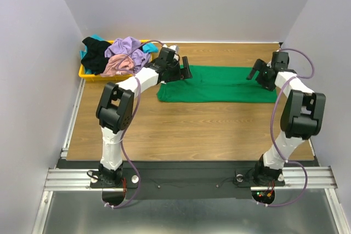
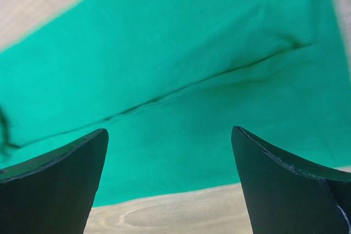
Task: Fold and stack the t-shirts
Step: Fold the tshirt
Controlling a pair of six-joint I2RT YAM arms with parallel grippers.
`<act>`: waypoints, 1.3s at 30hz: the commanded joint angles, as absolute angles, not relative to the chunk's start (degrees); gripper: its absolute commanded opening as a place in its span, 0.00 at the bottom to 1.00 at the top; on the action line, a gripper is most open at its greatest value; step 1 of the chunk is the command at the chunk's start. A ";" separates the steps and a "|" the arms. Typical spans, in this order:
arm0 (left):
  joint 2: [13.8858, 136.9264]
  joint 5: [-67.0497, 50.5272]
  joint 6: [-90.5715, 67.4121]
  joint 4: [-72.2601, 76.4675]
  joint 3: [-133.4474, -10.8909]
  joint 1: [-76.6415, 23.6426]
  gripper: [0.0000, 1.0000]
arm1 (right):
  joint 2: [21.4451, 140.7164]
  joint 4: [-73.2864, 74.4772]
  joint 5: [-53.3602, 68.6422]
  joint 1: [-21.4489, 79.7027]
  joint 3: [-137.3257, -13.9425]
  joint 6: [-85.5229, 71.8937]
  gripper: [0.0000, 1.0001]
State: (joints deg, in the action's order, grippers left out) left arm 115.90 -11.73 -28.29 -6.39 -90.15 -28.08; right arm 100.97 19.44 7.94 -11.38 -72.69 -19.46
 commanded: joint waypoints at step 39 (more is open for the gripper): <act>159.34 -22.49 -55.78 13.60 -137.72 -26.81 0.99 | 74.16 18.72 8.70 62.56 -32.77 -53.02 1.00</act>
